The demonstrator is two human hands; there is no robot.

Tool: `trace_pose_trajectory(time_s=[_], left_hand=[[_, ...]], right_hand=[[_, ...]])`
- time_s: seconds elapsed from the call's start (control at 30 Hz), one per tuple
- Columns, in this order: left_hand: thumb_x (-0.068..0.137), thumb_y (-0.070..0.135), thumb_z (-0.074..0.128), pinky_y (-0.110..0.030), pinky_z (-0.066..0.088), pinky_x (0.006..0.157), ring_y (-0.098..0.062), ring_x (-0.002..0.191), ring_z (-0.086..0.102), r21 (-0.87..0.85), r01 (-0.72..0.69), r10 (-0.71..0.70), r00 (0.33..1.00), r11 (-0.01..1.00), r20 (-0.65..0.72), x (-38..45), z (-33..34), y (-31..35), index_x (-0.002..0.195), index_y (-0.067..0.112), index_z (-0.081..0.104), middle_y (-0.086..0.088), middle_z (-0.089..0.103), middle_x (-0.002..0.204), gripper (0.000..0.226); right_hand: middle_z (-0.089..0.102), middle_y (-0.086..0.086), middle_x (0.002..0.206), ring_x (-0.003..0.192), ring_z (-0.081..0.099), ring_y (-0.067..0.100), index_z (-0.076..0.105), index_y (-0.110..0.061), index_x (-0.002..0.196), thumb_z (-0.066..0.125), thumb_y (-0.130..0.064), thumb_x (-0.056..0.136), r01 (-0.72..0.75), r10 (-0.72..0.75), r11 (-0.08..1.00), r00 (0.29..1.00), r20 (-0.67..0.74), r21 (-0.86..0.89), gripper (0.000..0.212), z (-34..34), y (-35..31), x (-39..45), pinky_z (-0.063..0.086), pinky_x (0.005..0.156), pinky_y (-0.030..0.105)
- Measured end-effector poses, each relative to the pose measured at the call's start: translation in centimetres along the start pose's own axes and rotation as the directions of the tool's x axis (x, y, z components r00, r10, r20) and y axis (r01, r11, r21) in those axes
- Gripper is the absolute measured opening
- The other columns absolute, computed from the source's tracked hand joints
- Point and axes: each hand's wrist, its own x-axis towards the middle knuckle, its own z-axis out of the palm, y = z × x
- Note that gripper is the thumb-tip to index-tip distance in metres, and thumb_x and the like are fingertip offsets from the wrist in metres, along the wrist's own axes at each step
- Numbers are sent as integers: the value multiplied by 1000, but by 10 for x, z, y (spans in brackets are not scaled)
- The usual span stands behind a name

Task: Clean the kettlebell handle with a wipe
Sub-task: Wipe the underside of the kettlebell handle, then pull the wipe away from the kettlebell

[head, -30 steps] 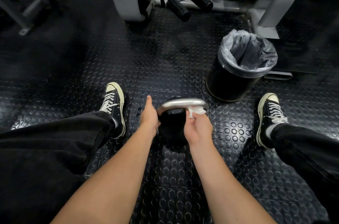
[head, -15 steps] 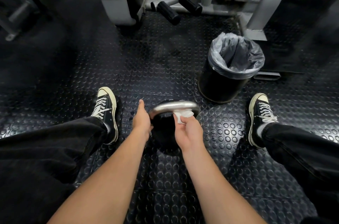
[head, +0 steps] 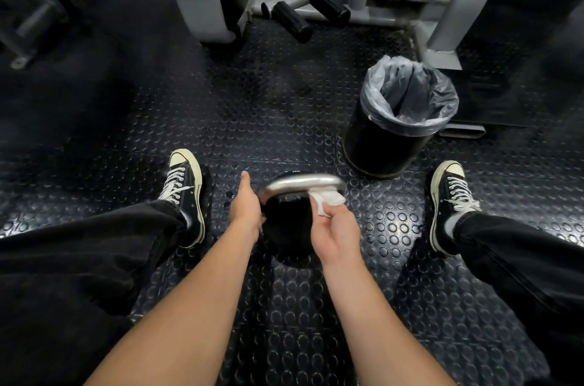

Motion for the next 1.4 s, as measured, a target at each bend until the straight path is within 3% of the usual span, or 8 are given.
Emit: trace_pose_trajectory(time_s=[0.13, 0.37, 0.5, 0.67, 0.83, 1.1, 1.3, 1.4], left_hand=[[55, 90, 46, -46, 58, 89, -31, 90, 72, -8, -21, 21, 1000, 1000, 4, -8, 2, 2, 113, 26, 55, -10, 72, 106, 87], [72, 84, 46, -44, 58, 89, -28, 90, 73, -4, -17, 17, 1000, 1000, 16, -1, 2, 0, 116, 24, 55, -9, 72, 106, 75], [77, 81, 45, -44, 58, 90, -29, 90, 72, -7, -27, 27, 1000, 1000, 14, -3, 1, 0, 115, 25, 53, -10, 72, 105, 68], [74, 83, 45, -44, 57, 90, -29, 90, 72, -12, -16, 16, 1000, 1000, 21, -3, 2, 2, 118, 25, 54, -9, 71, 108, 73], [76, 82, 45, -44, 57, 90, -29, 90, 72, -11, -22, 22, 1000, 1000, 15, -7, 2, 2, 116, 26, 54, -9, 71, 106, 69], [76, 81, 46, -43, 57, 88, -29, 93, 71, 0, -7, 7, 999, 1000, 48, -20, 2, 9, 119, 31, 52, -8, 69, 110, 66], [49, 97, 44, -50, 51, 97, -32, 102, 68, 37, 0, -1, 999, 999, 32, 12, -7, -3, 134, 26, 55, -8, 69, 117, 112], [59, 95, 37, -51, 44, 105, -35, 117, 60, 155, -39, 44, 999, 987, -29, -39, -3, 24, 140, 21, 52, -5, 60, 132, 110]], right_hand=[[41, 22, 151, 136, 47, 33, 36, 9, 146, 40, 14, 98, 11, -5, 996, 998, -58, 93, 48, 7, 3, 7, 41, 115, 39], [55, 27, 134, 120, 58, 39, 56, 9, 115, 39, 18, 96, -1, 2, 1000, 1000, 4, -16, 27, 1, -7, -3, 50, 104, 42], [48, 22, 145, 128, 54, 33, 44, 11, 139, 42, 15, 98, -1, 2, 999, 1000, -27, 42, 42, 7, 2, 4, 49, 105, 36], [53, 28, 136, 123, 57, 40, 54, 10, 120, 41, 18, 95, -18, 17, 1000, 1000, -21, -26, 29, 2, -5, 2, 45, 111, 46], [48, 18, 140, 120, 56, 28, 40, 10, 142, 45, 10, 99, 6, -5, 1000, 998, -62, 17, 43, 8, -2, 4, 43, 113, 37], [60, 26, 124, 120, 59, 41, 58, 11, 113, 40, 18, 97, 11, -7, 988, 1000, 27, -152, 25, 4, -4, -5, 50, 105, 48], [58, 30, 128, 122, 57, 43, 57, 10, 105, 37, 18, 96, 108, -110, 988, 994, -9, -112, 23, -5, -24, -13, 46, 109, 49], [58, 28, 131, 122, 58, 41, 59, 7, 108, 35, 19, 95, 183, -181, 977, 983, 29, -111, 29, -5, -41, -22, 49, 107, 45]])
